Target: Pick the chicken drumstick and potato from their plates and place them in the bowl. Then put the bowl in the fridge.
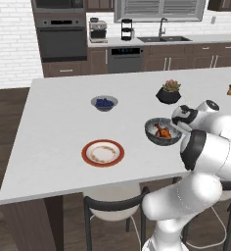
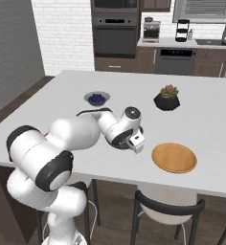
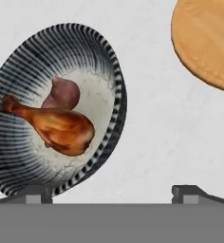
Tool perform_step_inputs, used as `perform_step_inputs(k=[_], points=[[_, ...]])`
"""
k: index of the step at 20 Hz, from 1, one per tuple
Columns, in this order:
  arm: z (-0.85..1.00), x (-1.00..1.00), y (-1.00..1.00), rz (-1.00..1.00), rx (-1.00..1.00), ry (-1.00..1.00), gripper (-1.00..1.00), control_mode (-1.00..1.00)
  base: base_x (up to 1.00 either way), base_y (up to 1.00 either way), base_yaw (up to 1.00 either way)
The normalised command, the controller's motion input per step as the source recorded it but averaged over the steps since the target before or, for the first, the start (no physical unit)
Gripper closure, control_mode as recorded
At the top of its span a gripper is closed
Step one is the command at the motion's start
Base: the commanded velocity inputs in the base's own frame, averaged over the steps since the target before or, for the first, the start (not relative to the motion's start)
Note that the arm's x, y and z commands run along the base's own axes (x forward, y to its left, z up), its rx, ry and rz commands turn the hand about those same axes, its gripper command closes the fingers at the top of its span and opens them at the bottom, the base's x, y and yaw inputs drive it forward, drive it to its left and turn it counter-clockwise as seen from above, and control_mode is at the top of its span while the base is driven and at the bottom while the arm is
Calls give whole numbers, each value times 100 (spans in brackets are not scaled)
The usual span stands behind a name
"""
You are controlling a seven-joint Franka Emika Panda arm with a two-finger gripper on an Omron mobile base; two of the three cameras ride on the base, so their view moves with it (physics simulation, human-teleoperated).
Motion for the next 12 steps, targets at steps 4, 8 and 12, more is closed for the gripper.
perform_step_inputs(k=[4, 8, 12], points=[[-34, 48, -13, 0, 2, 0, -100, -100, 0, 0, 0], [-29, 47, -14, -2, 2, 0, -100, -100, 0, 0, 0], [-21, 39, -16, -1, 3, 0, -100, -100, 0, 0, 0]])
